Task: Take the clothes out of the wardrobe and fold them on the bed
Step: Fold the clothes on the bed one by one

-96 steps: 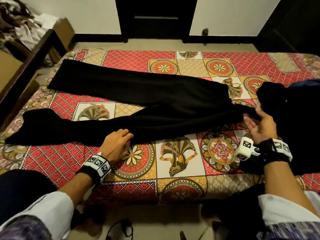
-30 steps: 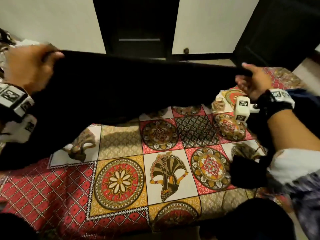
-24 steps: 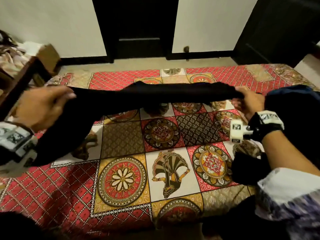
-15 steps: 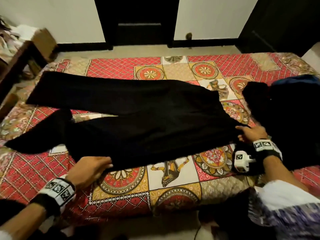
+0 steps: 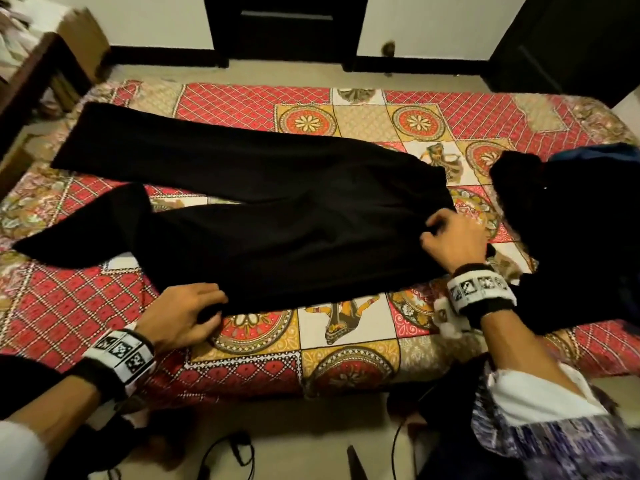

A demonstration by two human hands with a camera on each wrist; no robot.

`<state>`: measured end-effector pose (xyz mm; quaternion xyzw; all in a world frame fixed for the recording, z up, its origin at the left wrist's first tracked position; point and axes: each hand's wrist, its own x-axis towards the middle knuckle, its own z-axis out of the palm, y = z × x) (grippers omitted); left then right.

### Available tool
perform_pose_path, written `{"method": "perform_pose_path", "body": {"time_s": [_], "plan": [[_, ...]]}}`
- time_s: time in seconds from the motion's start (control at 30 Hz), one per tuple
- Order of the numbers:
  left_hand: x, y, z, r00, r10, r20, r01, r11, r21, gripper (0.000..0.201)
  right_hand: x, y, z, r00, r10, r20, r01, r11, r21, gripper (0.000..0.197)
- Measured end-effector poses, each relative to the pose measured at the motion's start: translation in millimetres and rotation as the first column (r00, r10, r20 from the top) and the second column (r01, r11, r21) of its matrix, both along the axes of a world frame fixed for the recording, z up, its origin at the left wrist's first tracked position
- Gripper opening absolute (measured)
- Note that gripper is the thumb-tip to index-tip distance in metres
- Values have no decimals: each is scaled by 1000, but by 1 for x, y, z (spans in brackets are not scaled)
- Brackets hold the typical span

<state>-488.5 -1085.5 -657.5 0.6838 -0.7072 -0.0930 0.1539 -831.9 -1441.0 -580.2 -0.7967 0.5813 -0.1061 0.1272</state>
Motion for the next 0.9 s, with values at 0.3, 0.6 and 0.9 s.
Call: {"method": "perform_pose_path", "body": {"time_s": [0.3,0.6,0.9], "plan": [[-9,14,7,997,-71,8,70,996,54,30,114,184,-47,533,841,-95,-820,541,189,54],[55,18,6,954,300,-7,-300,954,-24,26,160,246,-57,585,808,-71,-791,588,172,40],[139,8,3,349,908,-230,-880,402,251,52,203,287,-69,618,785,46,-777,601,188,39]]}}
